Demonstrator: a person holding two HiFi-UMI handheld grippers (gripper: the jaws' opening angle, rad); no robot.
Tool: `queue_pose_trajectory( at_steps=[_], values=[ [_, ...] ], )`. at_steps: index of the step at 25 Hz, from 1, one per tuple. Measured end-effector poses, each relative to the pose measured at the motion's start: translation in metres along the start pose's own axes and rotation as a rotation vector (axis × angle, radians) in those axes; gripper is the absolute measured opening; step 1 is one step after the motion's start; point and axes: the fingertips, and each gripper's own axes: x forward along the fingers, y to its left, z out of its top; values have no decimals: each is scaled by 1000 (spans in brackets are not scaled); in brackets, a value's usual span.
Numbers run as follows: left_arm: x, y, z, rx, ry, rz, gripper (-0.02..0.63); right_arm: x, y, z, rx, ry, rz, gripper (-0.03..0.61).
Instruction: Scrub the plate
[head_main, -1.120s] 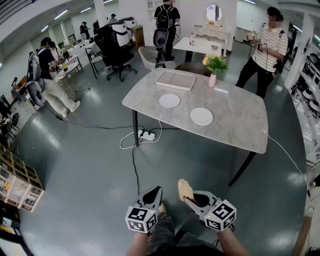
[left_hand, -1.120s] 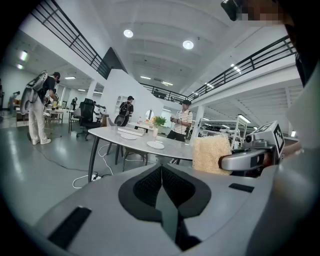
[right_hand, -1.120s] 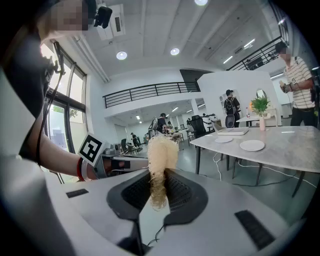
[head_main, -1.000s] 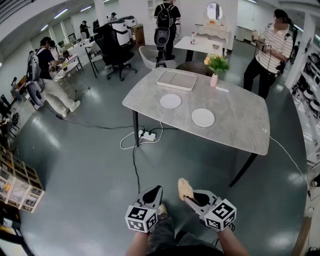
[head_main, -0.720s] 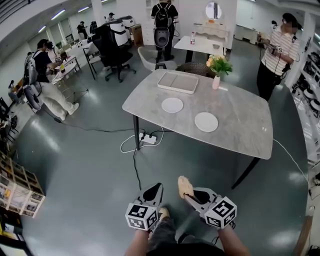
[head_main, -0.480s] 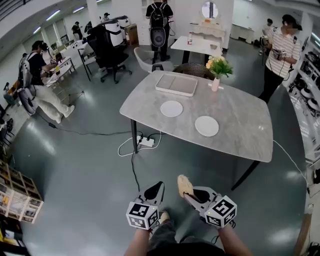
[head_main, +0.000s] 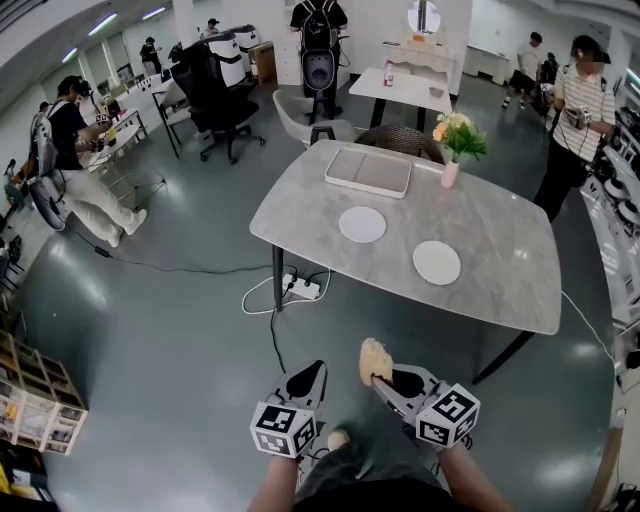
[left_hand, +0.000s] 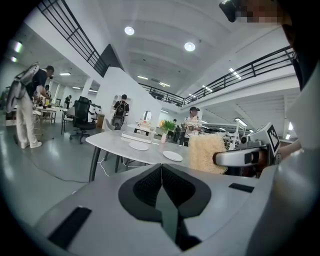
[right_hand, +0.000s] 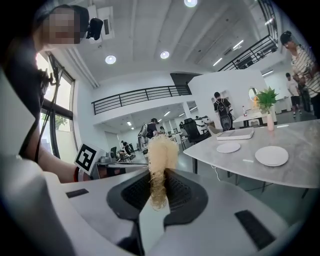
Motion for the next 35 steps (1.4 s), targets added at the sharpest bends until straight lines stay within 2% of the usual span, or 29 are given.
queue_pose_trajectory(
  at_steps=[9,15,20,27,31,35],
  values=[
    [3,34,4,-19,5,2,14,38,2,6,7,28,23,69],
    [10,50,-3,-49,24,13,14,53,-12,9,45,25,26,69],
    [23,76,9,-72,17,40,14,77,-32,13,45,47,44,69],
    [73,105,29,-65,33,28,14,122,-69,33,29,54,67,69],
    [105,111,43,-34,60,-14,14,138,-97,42,32,70,54,69],
    [139,127,58,-29,68,-16,14,157,-130,58,51,56,49,69]
  ],
)
